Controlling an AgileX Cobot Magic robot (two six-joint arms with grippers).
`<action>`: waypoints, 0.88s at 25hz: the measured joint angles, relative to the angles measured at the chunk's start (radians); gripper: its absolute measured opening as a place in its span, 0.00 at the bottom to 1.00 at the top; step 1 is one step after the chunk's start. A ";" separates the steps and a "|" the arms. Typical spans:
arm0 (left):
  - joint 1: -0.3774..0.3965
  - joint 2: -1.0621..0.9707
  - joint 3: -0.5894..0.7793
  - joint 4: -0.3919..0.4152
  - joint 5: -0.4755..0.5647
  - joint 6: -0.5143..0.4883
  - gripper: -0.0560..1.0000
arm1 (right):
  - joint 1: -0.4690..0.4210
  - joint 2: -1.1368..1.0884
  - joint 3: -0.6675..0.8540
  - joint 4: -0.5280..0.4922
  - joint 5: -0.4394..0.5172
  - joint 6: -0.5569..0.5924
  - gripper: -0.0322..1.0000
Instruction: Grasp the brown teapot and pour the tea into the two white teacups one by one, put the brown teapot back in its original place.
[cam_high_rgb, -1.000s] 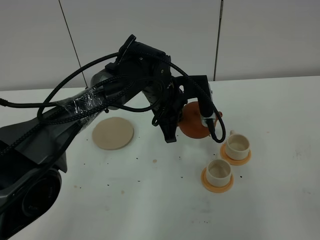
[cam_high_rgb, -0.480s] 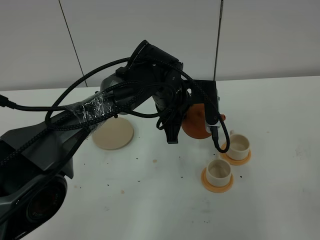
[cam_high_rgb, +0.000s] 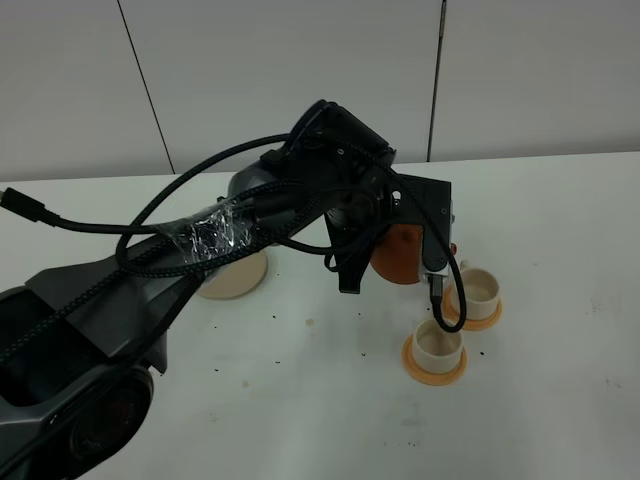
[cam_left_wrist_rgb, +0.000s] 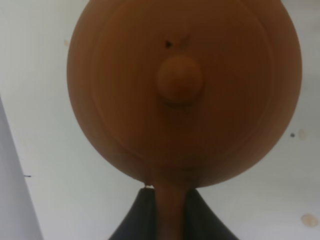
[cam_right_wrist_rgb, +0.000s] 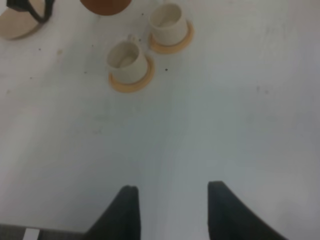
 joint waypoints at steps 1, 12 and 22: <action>-0.004 0.000 0.000 0.013 0.000 -0.002 0.21 | 0.000 0.000 0.000 0.000 0.000 0.000 0.34; -0.027 0.001 0.000 0.078 -0.040 -0.005 0.21 | 0.000 0.000 0.000 0.000 0.000 0.000 0.34; -0.045 0.027 0.000 0.087 -0.070 -0.007 0.21 | 0.000 0.000 0.000 0.000 0.000 0.000 0.34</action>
